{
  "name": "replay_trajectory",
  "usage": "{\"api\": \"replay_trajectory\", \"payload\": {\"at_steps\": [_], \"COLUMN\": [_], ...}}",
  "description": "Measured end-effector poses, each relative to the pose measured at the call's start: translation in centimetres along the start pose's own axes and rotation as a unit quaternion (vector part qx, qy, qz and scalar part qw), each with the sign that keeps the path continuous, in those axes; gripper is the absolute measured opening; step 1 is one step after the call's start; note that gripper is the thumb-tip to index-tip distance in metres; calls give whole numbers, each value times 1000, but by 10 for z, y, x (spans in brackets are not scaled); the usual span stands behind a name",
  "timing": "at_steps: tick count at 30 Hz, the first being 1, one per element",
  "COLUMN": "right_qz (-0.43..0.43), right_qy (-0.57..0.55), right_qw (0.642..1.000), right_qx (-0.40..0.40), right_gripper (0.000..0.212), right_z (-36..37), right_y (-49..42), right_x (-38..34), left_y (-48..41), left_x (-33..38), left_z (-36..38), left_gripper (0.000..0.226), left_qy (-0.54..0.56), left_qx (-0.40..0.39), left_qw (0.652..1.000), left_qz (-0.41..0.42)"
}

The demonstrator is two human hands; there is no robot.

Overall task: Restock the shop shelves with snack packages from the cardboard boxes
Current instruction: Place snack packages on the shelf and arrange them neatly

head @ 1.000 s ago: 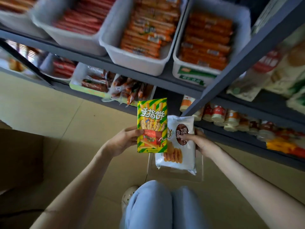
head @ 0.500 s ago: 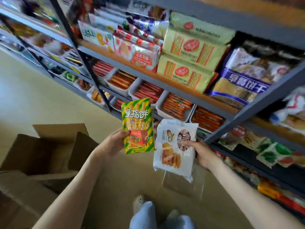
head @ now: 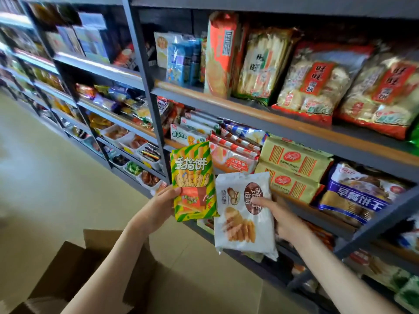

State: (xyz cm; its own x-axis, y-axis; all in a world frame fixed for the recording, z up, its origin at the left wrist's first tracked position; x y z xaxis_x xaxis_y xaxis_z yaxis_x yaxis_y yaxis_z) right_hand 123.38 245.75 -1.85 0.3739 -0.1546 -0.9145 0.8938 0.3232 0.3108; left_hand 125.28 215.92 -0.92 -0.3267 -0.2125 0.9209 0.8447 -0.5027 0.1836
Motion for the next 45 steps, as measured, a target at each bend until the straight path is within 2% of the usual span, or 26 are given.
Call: {"api": "replay_trajectory", "payload": {"at_steps": [2,5,7,9,12,15,18,20,22,24,25,27,28,29,32,34,36,39,45], "right_qz": [-9,-15,-4,12,10,12,12,19,37,50,55,65,69,74,81,74,54,11,30], "right_qy": [1,12,0,7,-8,-31,-36,-58,-90,-113,-127,-143,-145,-142,-116,-65,14,96,75], "right_qw": [1000,999,999,1000,999,994,992,990,983,978,974,972,973,975,978,988,997,994,994], "right_qx": [0,35,35,12,-47,-102,-119,-128,-154,-171,-177,-173,-164,-157,-153,-123,-58,-52,-76], "right_gripper": [38,56,63,61,63,52,61,45,34,36,36,35,35,38,57,57,56,53,58], "right_z": [20,43,56,68,81,95,112,125,140,155,161,174,180,186,207,225,240,256,260], "right_y": [-17,-48,-72,-95,-134,-173,-210,-233,-252,-270,-281,-299,-308,-317,-340,-349,-355,-361,-368], "right_x": [-14,-28,-33,-40,-53,-67,-78,-85,-91,-90,-88,-84,-82,-78,-68,-69,-75,-85,-95], "left_y": [2,-4,-13,-24,-42,-65,-86,-96,-103,-109,-111,-117,-119,-119,-119,-122,-126,-135,-152], "left_x": [20,41,50,59,72,86,101,107,111,112,114,116,117,120,130,137,141,145,145], "left_z": [-7,-13,-23,-35,-53,-74,-97,-120,-139,-162,-174,-211,-228,-241,-273,-291,-308,-324,-335], "left_gripper": [90,74,81,89,69,57,44,39,42,53,61,93,108,113,83,96,107,113,112], "left_qy": [-10,-17,-24,3,66,98,102,77,57,40,35,37,49,64,95,95,96,109,103], "left_qx": [-8,-11,9,29,82,116,112,113,116,124,119,124,117,99,43,17,5,15,-20], "left_qw": [1000,999,999,999,994,988,988,991,992,991,992,992,991,991,990,989,989,987,990], "left_qz": [24,36,39,34,15,23,22,6,-5,-15,-9,-8,-31,-56,-98,-109,-116,-115,-95]}}
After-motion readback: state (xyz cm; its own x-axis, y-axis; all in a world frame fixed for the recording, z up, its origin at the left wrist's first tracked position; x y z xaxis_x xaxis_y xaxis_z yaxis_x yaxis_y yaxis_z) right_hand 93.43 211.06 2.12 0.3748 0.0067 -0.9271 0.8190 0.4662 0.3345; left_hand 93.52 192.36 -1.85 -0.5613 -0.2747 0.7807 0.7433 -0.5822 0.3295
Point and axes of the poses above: each hand's wrist, its own y-axis away from the middle knuckle, its own z-axis out of the palm, x = y × z, the point moved 2 cm from there along -y, towards the middle knuckle, and after that the axes turned 14 degrees about -x, right-handed, at the moved point
